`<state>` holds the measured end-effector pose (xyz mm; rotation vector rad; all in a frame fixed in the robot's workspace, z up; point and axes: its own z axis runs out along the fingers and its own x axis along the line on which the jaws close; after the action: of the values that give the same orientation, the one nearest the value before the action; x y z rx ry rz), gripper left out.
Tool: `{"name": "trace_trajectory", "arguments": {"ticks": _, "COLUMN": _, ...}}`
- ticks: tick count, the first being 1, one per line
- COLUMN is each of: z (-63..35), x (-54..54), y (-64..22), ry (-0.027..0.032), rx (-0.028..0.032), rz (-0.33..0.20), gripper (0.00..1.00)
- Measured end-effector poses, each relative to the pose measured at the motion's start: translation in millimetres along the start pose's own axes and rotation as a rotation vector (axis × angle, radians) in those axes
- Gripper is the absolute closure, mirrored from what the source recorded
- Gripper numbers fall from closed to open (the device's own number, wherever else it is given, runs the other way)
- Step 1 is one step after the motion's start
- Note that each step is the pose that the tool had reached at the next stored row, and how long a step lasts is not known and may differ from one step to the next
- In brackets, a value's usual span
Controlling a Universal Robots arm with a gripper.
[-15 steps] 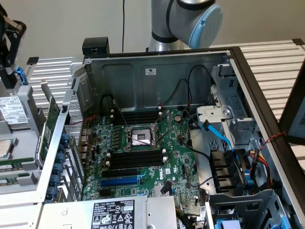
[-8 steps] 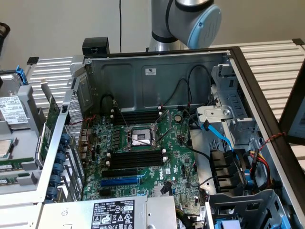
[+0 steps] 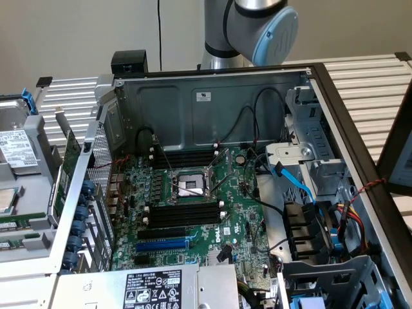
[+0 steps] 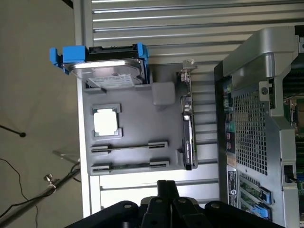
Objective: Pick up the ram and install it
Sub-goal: 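Pick up the ram and move it above insertion slot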
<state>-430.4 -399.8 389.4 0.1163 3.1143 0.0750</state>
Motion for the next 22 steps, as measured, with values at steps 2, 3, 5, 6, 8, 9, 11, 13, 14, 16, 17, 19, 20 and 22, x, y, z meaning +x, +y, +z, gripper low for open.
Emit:
{"name": "trace_trajectory", "arguments": {"ticks": 2, "z": 0.5, "x": 2.7, "y": -0.2, "ry": 0.0012, "rx": 0.0001, "rz": 0.000, "gripper": 0.90}}
{"name": "trace_trajectory", "arguments": {"ticks": 3, "z": 0.7, "x": 3.7, "y": -0.3, "ry": 0.0023, "rx": 0.0002, "rz": 0.000, "gripper": 0.90}}
{"name": "trace_trajectory", "arguments": {"ticks": 5, "z": 1.3, "x": 4.8, "y": -0.5, "ry": 0.0053, "rx": 0.0003, "rz": 0.000, "gripper": 0.90}}
{"name": "trace_trajectory", "arguments": {"ticks": 6, "z": 1.5, "x": 5.3, "y": -0.5, "ry": 0.0071, "rx": 0.0004, "rz": 0.000, "gripper": 0.90}}
{"name": "trace_trajectory", "arguments": {"ticks": 8, "z": 1.8, "x": 6.5, "y": -0.6, "ry": 0.0110, "rx": 0.0008, "rz": 0.001, "gripper": 0.90}}
{"name": "trace_trajectory", "arguments": {"ticks": 9, "z": 2.0, "x": 7.4, "y": -0.6, "ry": 0.0126, "rx": 0.0010, "rz": 0.001, "gripper": 0.90}}
{"name": "trace_trajectory", "arguments": {"ticks": 11, "z": 2.7, "x": 11.0, "y": -1.0, "ry": 0.0132, "rx": 0.0010, "rz": 0.001, "gripper": 0.90}}
{"name": "trace_trajectory", "arguments": {"ticks": 13, "z": 3.7, "x": 15.2, "y": -1.3, "ry": 0.0134, "rx": 0.0013, "rz": 0.001, "gripper": 0.90}}
{"name": "trace_trajectory", "arguments": {"ticks": 14, "z": 4.6, "x": 17.5, "y": -1.5, "ry": 0.0133, "rx": 0.0021, "rz": 0.001, "gripper": 0.90}}
{"name": "trace_trajectory", "arguments": {"ticks": 16, "z": 6.8, "x": 22.2, "y": -2.0, "ry": 0.0132, "rx": 0.0042, "rz": 0.001, "gripper": 0.90}}
{"name": "trace_trajectory", "arguments": {"ticks": 17, "z": 8.3, "x": 24.3, "y": -2.3, "ry": 0.0130, "rx": 0.0051, "rz": 0.000, "gripper": 0.90}}
{"name": "trace_trajectory", "arguments": {"ticks": 19, "z": 11.7, "x": 27.5, "y": -2.6, "ry": 0.0128, "rx": 0.0060, "rz": 0.000, "gripper": 0.90}}
{"name": "trace_trajectory", "arguments": {"ticks": 20, "z": 13.4, "x": 28.5, "y": -2.8, "ry": 0.0129, "rx": 0.0062, "rz": 0.000, "gripper": 0.90}}
{"name": "trace_trajectory", "arguments": {"ticks": 22, "z": 17.0, "x": 29.1, "y": -3.1, "ry": 0.0131, "rx": 0.0064, "rz": -0.002, "gripper": 0.90}}
